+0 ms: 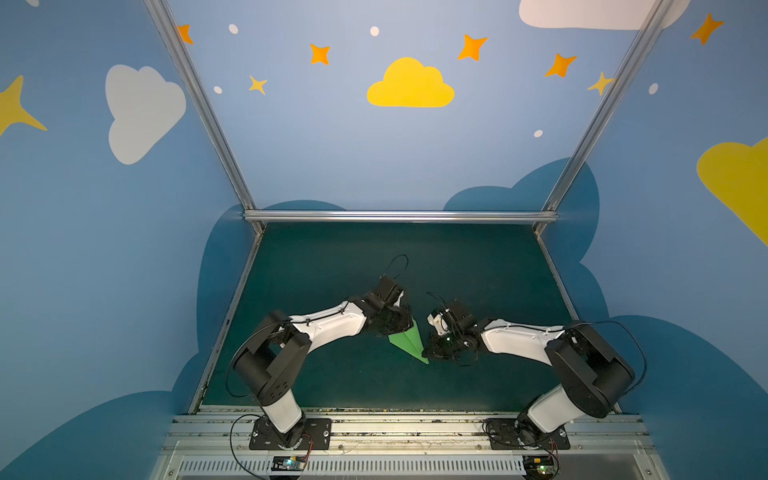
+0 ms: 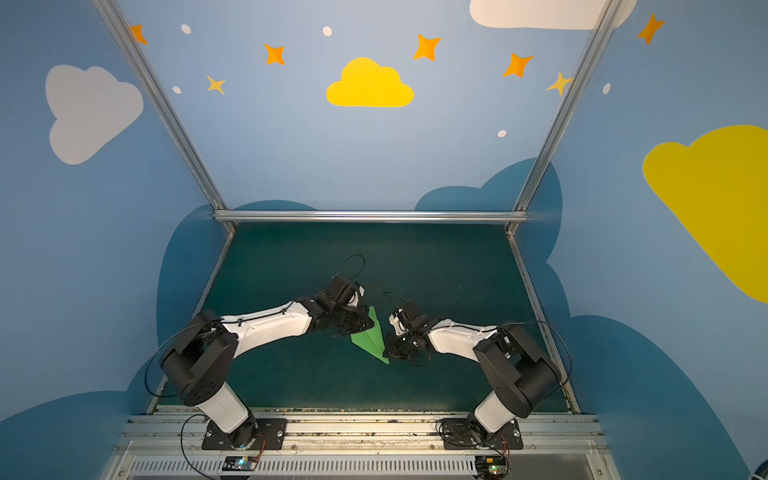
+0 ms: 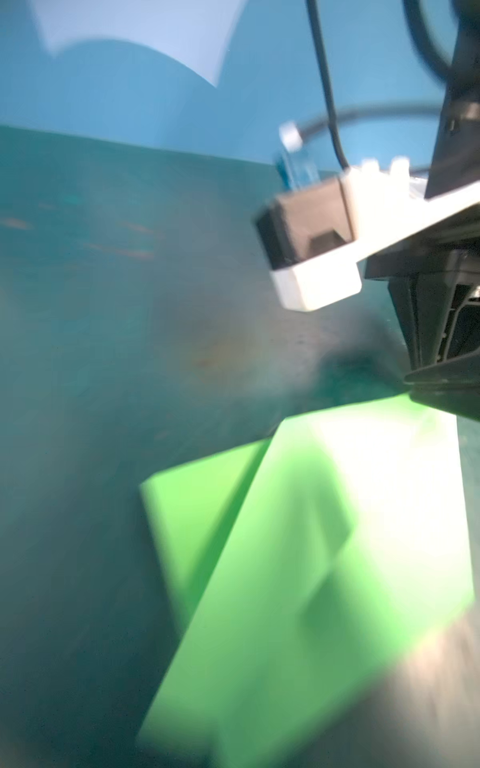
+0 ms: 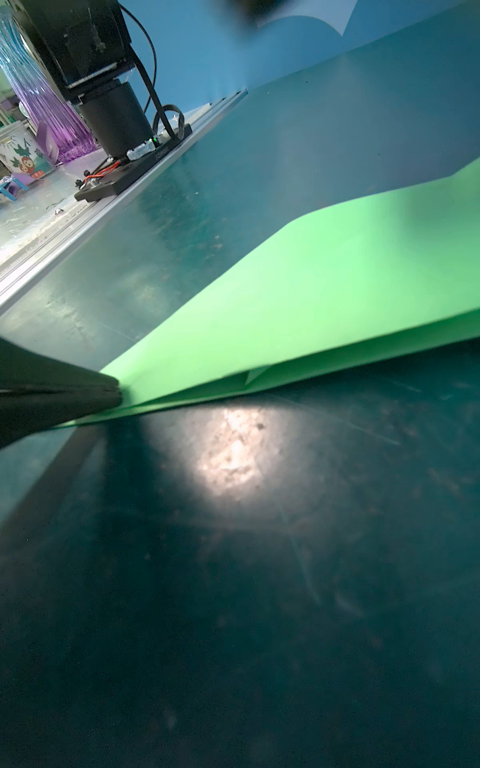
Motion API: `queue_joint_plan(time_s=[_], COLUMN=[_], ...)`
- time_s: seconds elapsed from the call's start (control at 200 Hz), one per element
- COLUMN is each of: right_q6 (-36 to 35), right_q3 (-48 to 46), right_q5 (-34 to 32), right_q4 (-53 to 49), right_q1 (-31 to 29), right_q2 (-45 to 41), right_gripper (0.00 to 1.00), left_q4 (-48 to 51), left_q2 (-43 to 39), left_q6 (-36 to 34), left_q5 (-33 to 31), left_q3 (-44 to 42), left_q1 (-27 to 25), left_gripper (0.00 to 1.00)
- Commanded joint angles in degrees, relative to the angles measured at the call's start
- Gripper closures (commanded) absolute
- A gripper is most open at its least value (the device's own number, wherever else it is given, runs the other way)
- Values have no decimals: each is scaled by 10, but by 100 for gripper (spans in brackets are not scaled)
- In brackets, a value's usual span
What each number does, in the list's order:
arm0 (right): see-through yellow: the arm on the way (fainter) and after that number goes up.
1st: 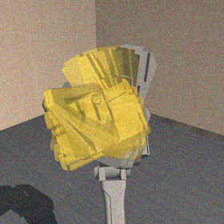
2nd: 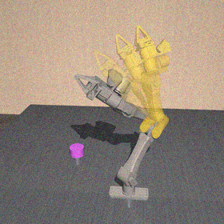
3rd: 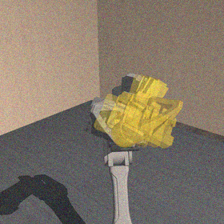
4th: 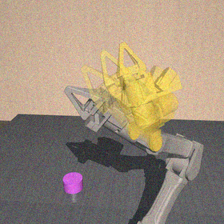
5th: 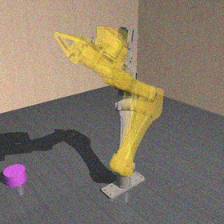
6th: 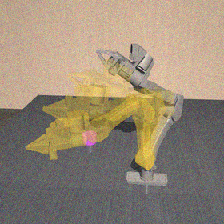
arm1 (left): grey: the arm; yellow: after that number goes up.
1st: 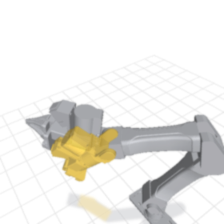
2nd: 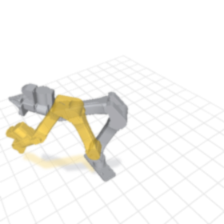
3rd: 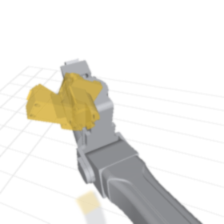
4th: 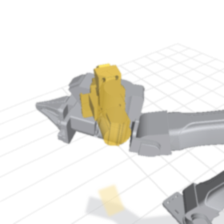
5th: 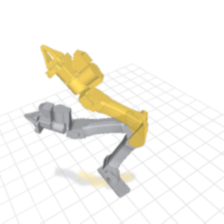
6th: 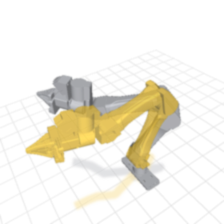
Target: Fold a paper plane with a square sheet of paper (fold left side to right side)
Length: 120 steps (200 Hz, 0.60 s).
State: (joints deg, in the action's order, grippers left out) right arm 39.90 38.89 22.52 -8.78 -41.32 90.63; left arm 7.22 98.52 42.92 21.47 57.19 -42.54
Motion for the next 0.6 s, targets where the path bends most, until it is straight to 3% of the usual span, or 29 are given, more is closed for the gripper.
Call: queue_joint_plan(time_s=[0.0, 0.596], right_q6=[-7, -12], right_q3=[-30, -25], right_q5=[-53, -55], right_q4=[-66, -75], right_q1=[-5, -5], right_q2=[44, 43], right_gripper=[100, 100], left_q4=[-36, -85], left_q2=[35, 55], left_q6=[33, 41], left_q5=[4, 8], left_q3=[-8, -54], left_q1=[-18, -35], left_gripper=[96, 96])
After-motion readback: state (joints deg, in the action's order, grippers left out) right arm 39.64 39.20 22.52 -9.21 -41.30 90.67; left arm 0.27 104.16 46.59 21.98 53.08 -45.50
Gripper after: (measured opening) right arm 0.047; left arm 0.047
